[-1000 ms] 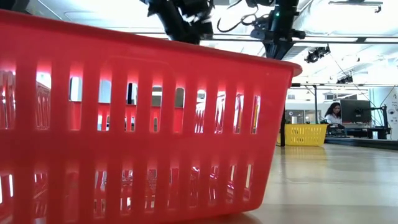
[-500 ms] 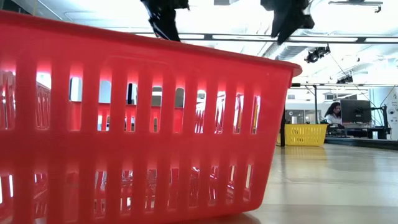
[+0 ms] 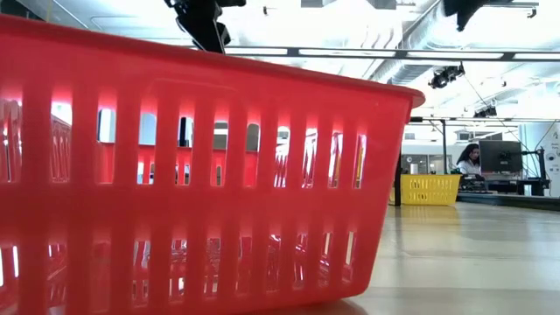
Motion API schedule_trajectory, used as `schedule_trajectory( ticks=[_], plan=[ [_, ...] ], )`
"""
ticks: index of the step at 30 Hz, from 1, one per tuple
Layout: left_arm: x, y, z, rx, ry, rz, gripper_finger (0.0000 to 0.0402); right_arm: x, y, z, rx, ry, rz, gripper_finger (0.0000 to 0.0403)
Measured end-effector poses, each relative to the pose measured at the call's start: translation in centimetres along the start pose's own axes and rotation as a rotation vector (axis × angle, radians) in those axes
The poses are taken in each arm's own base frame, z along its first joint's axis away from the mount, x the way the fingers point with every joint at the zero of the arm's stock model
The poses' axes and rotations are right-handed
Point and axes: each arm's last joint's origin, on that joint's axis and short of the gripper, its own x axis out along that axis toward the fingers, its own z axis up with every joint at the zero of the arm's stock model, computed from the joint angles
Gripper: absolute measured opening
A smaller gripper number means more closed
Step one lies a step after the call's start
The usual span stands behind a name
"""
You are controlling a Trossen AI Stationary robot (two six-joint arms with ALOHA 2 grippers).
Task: Stack baskets on shelf by color
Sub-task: Stack the white bin on top of the white bin
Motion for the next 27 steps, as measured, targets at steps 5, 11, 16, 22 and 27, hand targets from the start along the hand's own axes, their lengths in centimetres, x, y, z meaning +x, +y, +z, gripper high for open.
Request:
schedule_trajectory(
  ticks=[5, 11, 16, 22, 27],
  plan=[
    [0.0, -1.5, 0.4, 0.047, -0.022, -0.023, 0.0129, 0.5, 1.4, -3.2, 0.073, 0.04, -0.038, 0.0129],
    [0.0, -2.9, 0.7, 0.073, -0.049, -0.044, 0.0129, 1.5, 2.4, -6.7, 0.156, 0.06, -0.173, 0.0129],
    [0.0, -3.3, 0.8, 0.086, -0.051, -0.051, 0.0129, 2.4, 3.3, -9.1, 0.186, 0.058, -0.216, 0.0129],
    [0.0, -3.2, 0.8, 0.039, -0.056, -0.05, 0.0129, 3.6, 4.2, -11.4, 0.158, 0.065, -0.267, 0.0129],
    [0.0, -3.2, 0.9, 0.001, -0.062, -0.05, 0.0129, 4.9, 3.3, -13.0, 0.147, 0.101, -0.343, 0.0129]
  ],
)
